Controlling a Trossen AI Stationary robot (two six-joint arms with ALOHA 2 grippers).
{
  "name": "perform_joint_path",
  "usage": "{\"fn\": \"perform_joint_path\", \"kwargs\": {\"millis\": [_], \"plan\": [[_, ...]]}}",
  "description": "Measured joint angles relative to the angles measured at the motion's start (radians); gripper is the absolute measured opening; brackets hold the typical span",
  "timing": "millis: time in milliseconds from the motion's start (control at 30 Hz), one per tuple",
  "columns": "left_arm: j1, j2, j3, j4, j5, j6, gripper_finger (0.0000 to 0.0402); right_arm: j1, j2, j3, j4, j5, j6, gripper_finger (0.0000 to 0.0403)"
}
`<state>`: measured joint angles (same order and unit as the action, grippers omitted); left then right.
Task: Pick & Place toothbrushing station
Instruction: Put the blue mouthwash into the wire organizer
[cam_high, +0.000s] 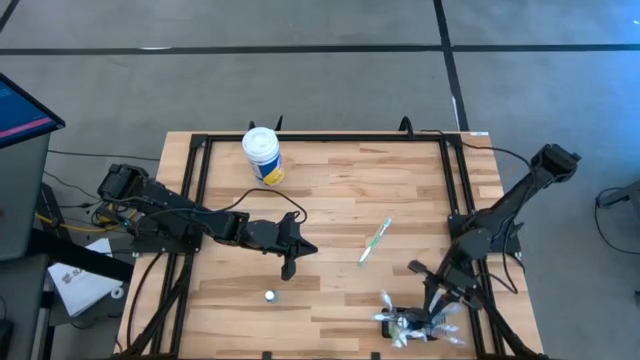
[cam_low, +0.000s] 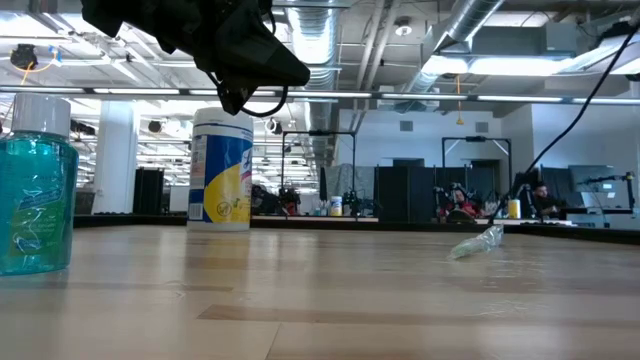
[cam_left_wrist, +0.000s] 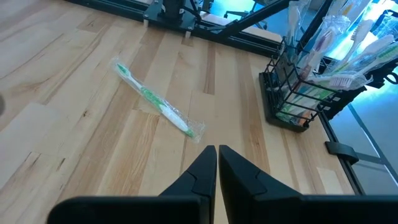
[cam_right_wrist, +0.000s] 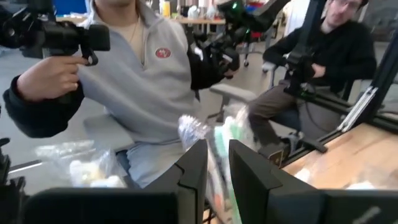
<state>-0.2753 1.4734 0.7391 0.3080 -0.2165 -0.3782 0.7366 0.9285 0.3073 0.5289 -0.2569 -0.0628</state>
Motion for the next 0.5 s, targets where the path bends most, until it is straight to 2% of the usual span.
{"fn": "perform_joint_path", "kwargs": {"millis": [300, 500], "plan": [[0.000, 0.000, 0.000, 0.000, 0.008, 0.007, 0.0012, -0.140, -0.085, 0.001, -0.059, 0.003, 0.003, 0.0058], [0.000, 0.000, 0.000, -0.002, 0.102, 0.041, 0.0012, -0.285, -0.133, 0.001, -0.073, 0.004, 0.011, 0.0058]]}}
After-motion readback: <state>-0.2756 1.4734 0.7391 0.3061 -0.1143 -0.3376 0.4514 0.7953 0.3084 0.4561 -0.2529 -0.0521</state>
